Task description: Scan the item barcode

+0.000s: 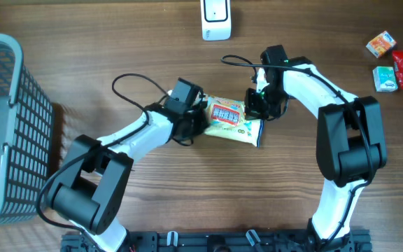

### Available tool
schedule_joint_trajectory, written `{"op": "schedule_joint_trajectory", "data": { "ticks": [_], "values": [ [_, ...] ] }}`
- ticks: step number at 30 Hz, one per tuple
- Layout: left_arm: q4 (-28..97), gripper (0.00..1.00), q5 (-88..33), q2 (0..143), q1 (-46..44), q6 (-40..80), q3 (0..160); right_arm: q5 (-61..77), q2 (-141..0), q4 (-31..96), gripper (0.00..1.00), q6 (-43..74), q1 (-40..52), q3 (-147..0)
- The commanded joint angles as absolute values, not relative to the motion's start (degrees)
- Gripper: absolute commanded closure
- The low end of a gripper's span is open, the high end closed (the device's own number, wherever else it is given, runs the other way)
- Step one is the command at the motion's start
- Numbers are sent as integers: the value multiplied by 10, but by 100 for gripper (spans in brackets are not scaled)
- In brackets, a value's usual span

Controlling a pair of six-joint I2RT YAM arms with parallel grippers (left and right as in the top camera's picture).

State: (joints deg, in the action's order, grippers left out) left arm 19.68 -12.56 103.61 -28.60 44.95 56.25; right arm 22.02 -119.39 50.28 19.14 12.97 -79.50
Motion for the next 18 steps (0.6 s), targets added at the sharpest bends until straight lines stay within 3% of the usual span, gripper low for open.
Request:
{"op": "schedule_joint_trajectory", "data": {
  "ticks": [1, 3, 7, 12, 18],
  "values": [
    [297, 96, 139, 1046, -245, 455, 549, 135, -1239, 474, 96, 182, 131, -756],
    [357, 96, 209, 1031, -223, 455, 557, 136, -1239, 470, 96, 182, 131, -753],
    [421, 96, 221, 968, -211, 455, 608, 136, -1239, 470, 96, 182, 131, -753],
    [315, 96, -31, 884, -215, 455, 623, 136, -1239, 469, 96, 183, 131, -753],
    [162, 96, -128, 990, -249, 504, 611, 136, -1239, 468, 96, 185, 131, -753]
  ]
}}
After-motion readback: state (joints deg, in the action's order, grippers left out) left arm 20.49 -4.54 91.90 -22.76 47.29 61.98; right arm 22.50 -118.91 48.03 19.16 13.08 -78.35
